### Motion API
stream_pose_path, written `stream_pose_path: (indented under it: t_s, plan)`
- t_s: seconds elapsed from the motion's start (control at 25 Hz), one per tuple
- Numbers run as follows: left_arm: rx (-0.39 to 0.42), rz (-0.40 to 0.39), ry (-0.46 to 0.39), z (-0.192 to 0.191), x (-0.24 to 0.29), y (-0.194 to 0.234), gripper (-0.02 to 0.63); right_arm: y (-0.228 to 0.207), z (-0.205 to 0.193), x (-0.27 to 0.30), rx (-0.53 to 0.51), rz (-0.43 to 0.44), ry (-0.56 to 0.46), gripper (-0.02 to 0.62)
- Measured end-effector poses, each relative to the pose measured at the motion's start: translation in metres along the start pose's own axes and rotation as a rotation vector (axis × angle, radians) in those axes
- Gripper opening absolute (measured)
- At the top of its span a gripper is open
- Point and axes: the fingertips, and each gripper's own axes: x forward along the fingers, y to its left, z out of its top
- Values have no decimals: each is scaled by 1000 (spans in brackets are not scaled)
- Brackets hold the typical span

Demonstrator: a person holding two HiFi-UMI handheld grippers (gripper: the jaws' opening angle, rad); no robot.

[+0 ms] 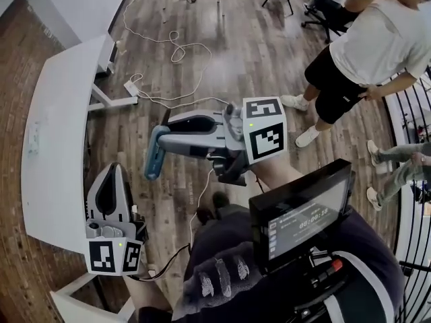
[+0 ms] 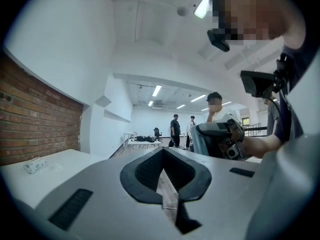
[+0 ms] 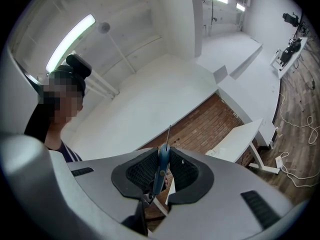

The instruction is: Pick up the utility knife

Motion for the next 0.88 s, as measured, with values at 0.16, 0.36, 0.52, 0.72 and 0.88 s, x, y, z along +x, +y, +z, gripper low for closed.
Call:
stream_pose_path:
  t_s: [0.16, 0.36, 0.52, 0.72, 0.88]
  plan:
    - [-15, 4, -25, 3, -24, 7, -2, 21, -10, 13, -17, -3, 22, 72]
    - [-44, -2, -42, 1, -44, 9, -2, 42, -20, 21, -37, -18, 49, 72]
    - [-46, -4, -37, 7, -46, 6, -2, 49, -16, 24, -36, -7, 61, 72]
    - [-28, 23, -41, 11, -52, 5, -2, 56, -15, 25, -51, 30, 62, 72]
    - [-18, 44, -32, 1, -53, 2, -2, 48, -20, 18, -44, 41, 53, 72]
